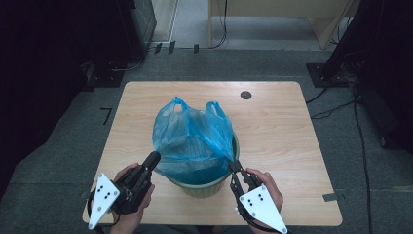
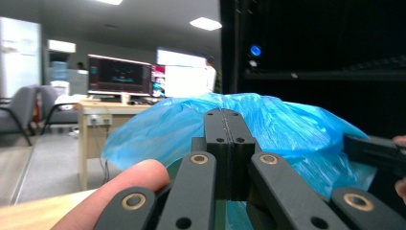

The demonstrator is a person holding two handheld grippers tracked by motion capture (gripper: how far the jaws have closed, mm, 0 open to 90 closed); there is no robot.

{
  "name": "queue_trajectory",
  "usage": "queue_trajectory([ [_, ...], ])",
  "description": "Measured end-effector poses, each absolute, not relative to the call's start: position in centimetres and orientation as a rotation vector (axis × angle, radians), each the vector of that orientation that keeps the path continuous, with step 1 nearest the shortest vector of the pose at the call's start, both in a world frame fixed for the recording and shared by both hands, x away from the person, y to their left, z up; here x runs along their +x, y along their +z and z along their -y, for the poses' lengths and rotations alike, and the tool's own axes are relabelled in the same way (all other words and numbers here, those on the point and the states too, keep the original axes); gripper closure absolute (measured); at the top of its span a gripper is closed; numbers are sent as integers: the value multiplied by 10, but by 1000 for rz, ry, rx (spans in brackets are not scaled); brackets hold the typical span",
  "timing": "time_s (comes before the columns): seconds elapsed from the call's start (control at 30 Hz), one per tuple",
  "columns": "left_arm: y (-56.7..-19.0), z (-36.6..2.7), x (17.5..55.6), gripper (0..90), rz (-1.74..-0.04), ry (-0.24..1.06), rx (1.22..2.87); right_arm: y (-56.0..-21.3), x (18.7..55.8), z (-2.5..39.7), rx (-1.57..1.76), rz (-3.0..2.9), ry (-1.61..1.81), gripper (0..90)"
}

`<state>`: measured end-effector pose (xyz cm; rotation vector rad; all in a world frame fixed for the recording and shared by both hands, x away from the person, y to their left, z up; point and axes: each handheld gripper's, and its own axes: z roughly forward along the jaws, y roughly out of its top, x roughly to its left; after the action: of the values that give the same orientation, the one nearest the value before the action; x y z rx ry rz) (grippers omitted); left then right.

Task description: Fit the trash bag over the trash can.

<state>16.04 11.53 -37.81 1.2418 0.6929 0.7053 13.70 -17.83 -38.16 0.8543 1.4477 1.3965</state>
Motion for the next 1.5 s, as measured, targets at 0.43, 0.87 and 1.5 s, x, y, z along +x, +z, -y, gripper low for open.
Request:
queue_trajectory([
  [0.43, -418, -109, 154, 900, -787, 722, 1245, -415, 133, 165, 954, -1386, 1389, 900],
  [0.87, -421, -85, 180, 900, -779, 701, 1235, -419, 156, 165, 945, -1313, 1382, 900],
  [1.5, -418, -80, 233, 900, -842, 722, 1234, -419, 201, 162, 1016, -1286, 1421, 900],
])
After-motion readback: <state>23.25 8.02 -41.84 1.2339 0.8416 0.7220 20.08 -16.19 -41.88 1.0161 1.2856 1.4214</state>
